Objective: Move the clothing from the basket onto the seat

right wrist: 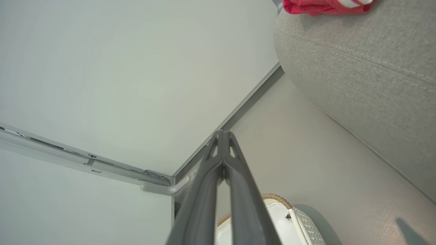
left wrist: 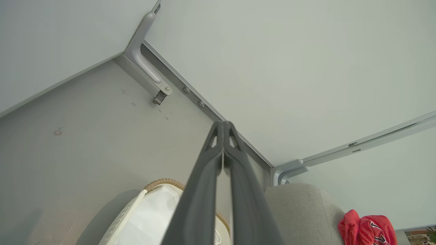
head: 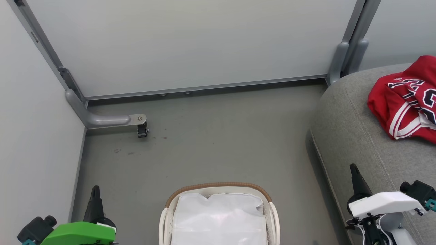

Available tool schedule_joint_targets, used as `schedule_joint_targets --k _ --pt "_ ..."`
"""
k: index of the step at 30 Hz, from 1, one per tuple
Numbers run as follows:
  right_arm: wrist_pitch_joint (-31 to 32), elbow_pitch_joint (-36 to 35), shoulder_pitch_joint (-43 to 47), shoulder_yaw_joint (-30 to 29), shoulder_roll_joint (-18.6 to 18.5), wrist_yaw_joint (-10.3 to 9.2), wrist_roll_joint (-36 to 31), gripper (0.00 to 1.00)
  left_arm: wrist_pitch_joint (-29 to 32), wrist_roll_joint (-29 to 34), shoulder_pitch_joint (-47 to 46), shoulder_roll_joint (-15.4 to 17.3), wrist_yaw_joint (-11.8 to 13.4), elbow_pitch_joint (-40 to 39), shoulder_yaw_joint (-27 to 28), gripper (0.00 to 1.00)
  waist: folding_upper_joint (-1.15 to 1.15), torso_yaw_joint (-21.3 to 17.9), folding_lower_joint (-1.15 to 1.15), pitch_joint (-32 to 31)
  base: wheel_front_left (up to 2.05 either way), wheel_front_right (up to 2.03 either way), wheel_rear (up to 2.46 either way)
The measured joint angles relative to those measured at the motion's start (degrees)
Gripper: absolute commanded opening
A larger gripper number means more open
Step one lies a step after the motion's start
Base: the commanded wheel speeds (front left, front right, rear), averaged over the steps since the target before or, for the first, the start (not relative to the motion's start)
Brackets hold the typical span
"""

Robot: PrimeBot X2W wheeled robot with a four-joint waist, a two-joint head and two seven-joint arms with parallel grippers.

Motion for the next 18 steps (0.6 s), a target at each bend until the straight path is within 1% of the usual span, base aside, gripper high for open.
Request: schedule_joint_targets --k 18 --pt "3.0 -1.8 0.0 -0.7 -0.1 -0.01 11.1 0.0 2.9 -11.0 -1.7 0.0 0.0 -0.8 0.8 0.0 0.0 0.2 0.0 -0.2 0.0 0.0 0.0"
